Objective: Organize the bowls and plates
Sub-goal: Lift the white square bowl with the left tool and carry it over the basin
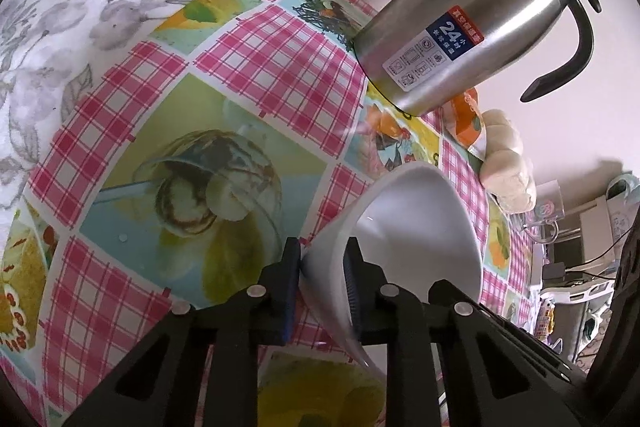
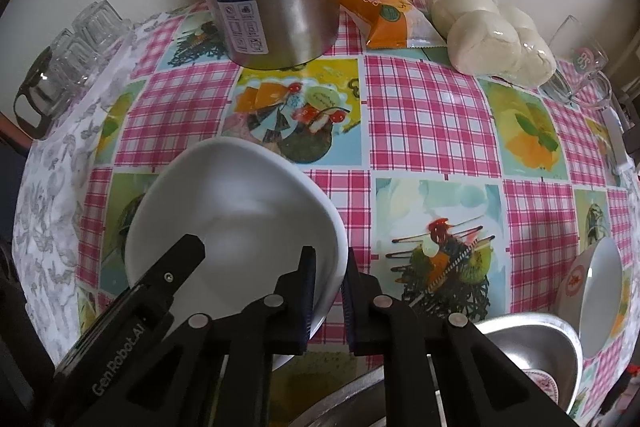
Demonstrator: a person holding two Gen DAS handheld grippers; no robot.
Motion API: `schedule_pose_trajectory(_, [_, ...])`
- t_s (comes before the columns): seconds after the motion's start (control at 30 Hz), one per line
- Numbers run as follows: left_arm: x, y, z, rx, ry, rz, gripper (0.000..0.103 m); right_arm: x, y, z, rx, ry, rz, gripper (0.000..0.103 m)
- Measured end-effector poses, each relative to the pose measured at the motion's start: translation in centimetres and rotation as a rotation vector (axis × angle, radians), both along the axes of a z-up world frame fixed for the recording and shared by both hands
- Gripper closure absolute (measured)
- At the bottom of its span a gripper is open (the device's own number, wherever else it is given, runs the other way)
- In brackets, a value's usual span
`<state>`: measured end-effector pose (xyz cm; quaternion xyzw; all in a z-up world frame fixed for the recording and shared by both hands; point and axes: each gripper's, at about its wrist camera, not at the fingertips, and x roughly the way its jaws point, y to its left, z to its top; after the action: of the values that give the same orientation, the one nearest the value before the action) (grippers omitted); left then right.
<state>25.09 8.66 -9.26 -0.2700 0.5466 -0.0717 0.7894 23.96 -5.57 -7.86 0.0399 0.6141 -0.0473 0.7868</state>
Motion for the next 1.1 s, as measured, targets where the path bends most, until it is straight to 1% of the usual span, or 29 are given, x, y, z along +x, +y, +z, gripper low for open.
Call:
schedule_pose_trajectory(0.1, [-0.2,0.2,0.5,-0.004,-0.008,0.0,0.082,-0.3,0.2,0.6,0.002,-0.013,0.006,0.09])
schedule_pose_trajectory(0.23, [-0.7,0.3,1.9,0.0,-0.039,-0.007,0.082,-0.6,0.1,1.6,0.014,-0.035,0.012,0.089])
schedule_pose_trajectory(0.47, [-2.1,-0.1,5.4,-0.008,-0.109,-0.016,0.082,-2.0,-1.3,4.4,0.053,-0.098,-0.002,0.09])
schedule_pose_trajectory(0.63, [-3.8,-1.7,8.4,0.048,-0.162,-0.027,0.082,-3.6,-2.3,7.1,0.069,-0.159,-0.001,0.09])
schedule_pose_trajectory(0.7, [-4.5,-2.1,9.3,0.052,-0.184,-0.038,0.082,-4.3,-2.6,8.0,0.067,-0.181,0.0,0.089])
schedule_pose_trajectory(0.9, [-6.4,-2.6,10.9,0.028,-0.209,-0.045,0.082,-6.8,-3.6,11.1,0.065,-0.259,0.029,0.089])
schedule_pose_trajectory(1.0, [-7.5,-3.1,11.7,0.047,-0.228,-0.05,0.082,-8.2,-3.9,11.9,0.074,-0.29,0.039,0.089])
schedule_pose_trajectory(1.1, [-8.4,-3.1,12.2,0.046,-0.242,-0.049,0.082,-9.6,-4.3,12.4,0.093,-0.324,0.029,0.089])
